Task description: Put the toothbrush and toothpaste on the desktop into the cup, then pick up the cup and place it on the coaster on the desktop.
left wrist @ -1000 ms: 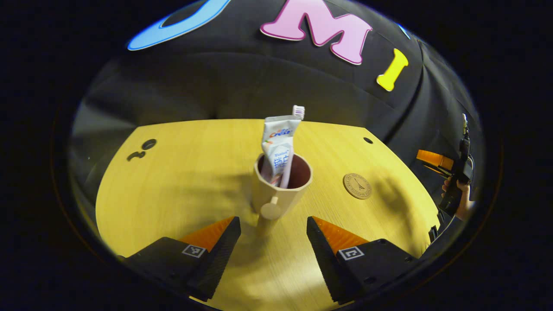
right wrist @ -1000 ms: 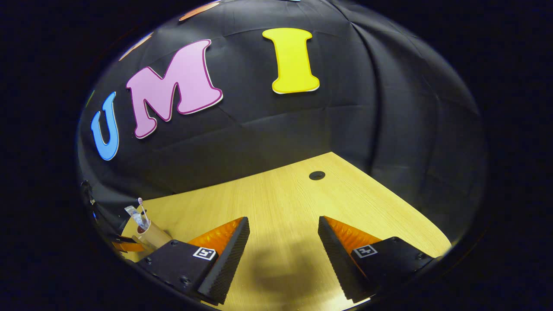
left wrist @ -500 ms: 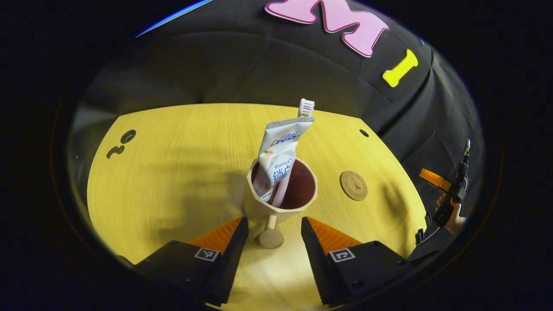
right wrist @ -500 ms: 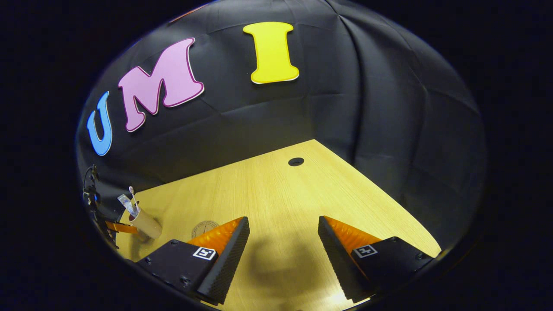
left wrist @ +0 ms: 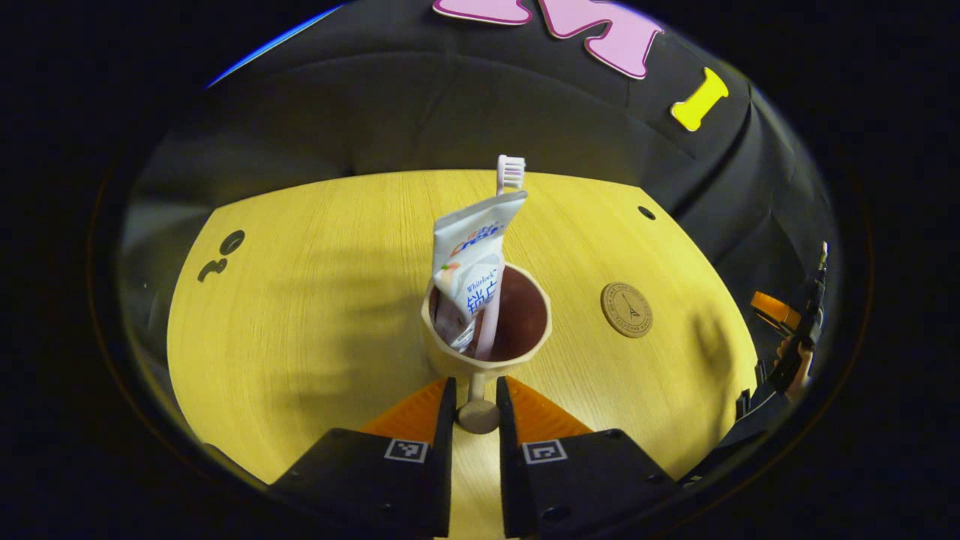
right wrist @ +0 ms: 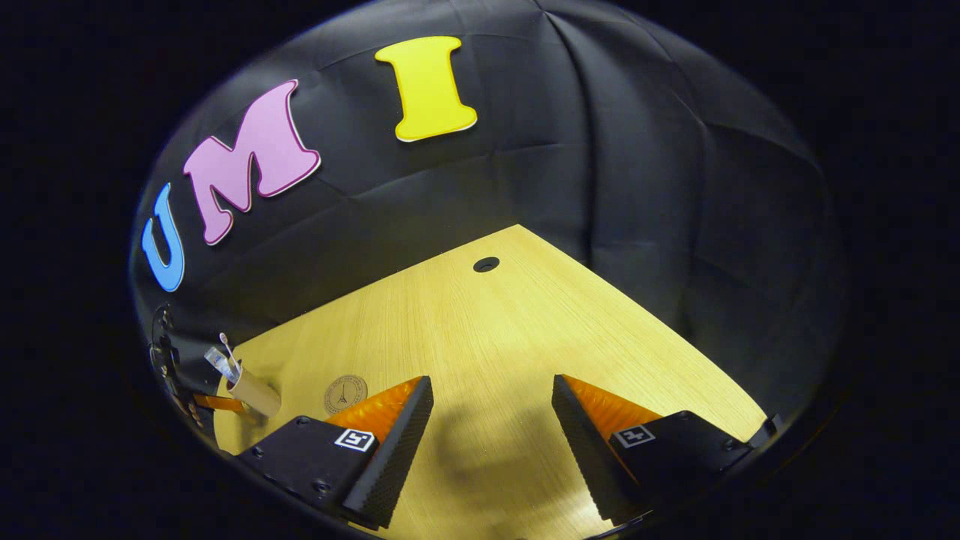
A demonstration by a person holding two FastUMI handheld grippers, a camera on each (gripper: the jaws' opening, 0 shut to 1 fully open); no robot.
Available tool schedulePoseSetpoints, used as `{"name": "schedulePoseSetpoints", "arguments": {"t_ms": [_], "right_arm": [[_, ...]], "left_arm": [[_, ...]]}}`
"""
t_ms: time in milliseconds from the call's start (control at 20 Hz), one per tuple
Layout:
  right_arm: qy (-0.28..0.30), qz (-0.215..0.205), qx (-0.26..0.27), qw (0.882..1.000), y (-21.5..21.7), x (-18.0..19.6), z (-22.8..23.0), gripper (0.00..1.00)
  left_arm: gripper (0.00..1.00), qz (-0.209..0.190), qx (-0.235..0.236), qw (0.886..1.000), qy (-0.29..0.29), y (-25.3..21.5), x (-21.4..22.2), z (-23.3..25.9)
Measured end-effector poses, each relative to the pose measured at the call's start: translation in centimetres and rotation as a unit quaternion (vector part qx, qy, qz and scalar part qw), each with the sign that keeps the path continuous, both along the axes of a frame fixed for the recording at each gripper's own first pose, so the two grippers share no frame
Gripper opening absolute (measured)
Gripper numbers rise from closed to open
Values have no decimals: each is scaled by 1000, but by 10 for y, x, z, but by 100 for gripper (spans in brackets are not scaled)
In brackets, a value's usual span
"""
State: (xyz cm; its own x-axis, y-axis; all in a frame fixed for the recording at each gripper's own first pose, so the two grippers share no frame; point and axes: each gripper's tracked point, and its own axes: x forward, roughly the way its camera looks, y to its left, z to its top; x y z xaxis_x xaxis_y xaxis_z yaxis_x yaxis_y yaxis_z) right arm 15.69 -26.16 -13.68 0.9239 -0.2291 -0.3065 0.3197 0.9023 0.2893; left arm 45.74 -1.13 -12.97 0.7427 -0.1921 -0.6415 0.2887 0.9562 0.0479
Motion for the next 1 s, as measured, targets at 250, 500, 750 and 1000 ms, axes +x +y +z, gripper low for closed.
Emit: {"name": "schedulePoseSetpoints", "arguments": {"t_ms": [250, 500, 750, 1000], "right_arm": [[-8, 11, -5, 1000, 4, 1, 8, 98], [-3, 21, -5, 1000, 7, -5, 5, 98], [-2, 29, -6, 1000, 7, -6, 5, 98], [-2, 41, -9, 999, 15, -4, 4, 98]], "left_arm": [[23, 33, 24, 999, -19, -3, 0, 3], [13, 44, 6, 998, -37, -10, -6, 12], [13, 53, -20, 997, -42, -16, -16, 13], [12, 48, -12, 997, -52, -20, -23, 9]]}}
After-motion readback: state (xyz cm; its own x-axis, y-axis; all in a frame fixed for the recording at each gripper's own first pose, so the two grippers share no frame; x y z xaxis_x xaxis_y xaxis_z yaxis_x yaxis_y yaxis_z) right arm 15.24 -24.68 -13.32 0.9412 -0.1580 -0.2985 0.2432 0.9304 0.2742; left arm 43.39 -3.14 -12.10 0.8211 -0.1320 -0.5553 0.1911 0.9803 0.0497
